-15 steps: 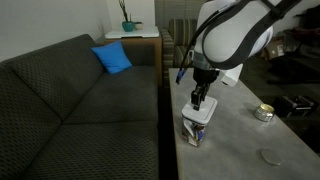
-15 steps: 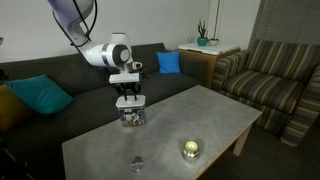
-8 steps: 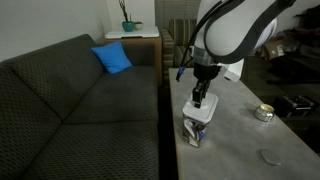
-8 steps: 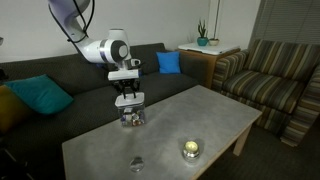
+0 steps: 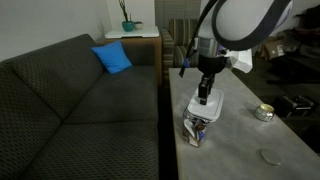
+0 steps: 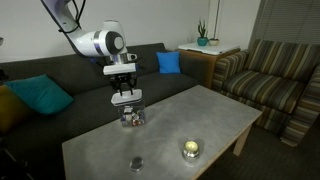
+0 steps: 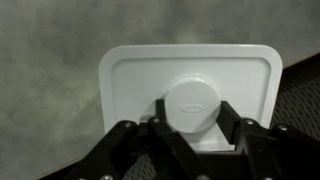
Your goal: Press the button on the white lid then take the white lid and put it on the table
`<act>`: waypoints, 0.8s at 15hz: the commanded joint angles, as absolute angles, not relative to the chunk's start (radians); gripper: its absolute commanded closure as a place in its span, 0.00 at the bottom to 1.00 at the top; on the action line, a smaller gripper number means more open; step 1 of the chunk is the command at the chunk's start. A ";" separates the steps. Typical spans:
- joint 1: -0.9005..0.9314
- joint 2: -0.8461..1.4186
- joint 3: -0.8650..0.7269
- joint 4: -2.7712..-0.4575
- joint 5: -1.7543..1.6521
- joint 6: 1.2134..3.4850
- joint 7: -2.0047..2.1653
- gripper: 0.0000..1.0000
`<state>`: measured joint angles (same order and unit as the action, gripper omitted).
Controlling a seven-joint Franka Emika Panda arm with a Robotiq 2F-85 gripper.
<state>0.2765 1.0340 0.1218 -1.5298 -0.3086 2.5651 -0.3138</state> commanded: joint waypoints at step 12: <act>0.267 0.915 0.051 -1.942 -0.375 2.658 -0.239 0.71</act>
<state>0.2518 0.8874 0.0847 -1.9410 -0.3506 2.6118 -0.2908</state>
